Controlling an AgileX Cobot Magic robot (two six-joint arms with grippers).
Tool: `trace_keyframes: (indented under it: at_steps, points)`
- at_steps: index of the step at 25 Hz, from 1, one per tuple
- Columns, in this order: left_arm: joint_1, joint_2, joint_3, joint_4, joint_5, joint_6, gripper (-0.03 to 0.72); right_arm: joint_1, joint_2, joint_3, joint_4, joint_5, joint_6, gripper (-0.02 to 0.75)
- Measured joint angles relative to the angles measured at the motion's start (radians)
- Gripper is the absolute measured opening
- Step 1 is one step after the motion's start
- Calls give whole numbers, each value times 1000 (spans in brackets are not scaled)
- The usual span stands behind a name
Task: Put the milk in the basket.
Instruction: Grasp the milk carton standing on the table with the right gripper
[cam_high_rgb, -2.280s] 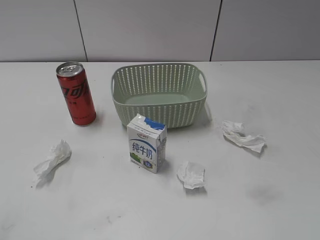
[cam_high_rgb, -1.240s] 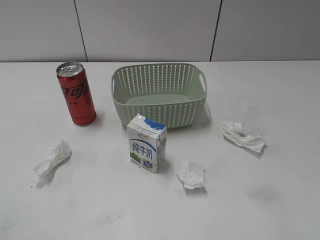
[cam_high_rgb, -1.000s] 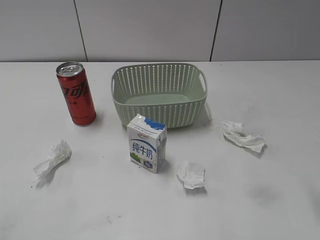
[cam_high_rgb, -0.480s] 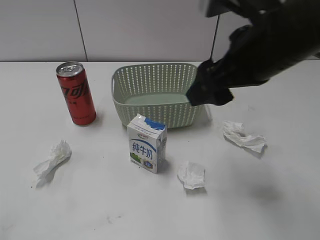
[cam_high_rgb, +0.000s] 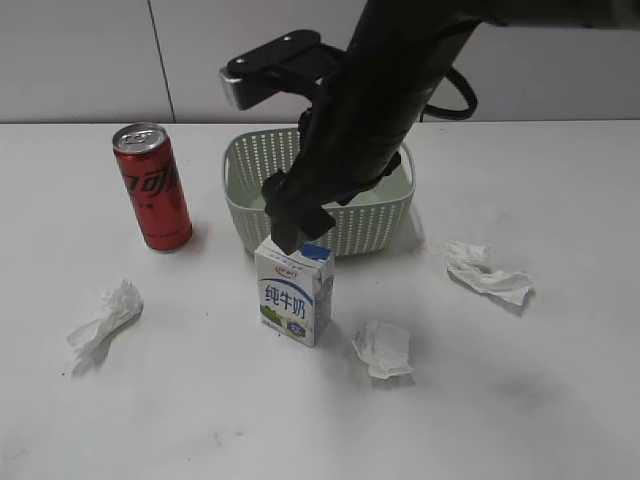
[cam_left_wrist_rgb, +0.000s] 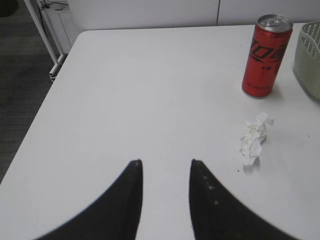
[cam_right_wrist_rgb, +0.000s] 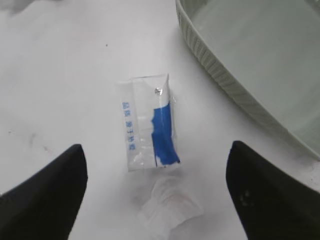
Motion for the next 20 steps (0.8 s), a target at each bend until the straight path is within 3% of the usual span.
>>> trace_keyframes:
  at_steps: [20]
  points:
    - [0,0,0,0,0,0,238,0,264,-82,5,-20,0,622]
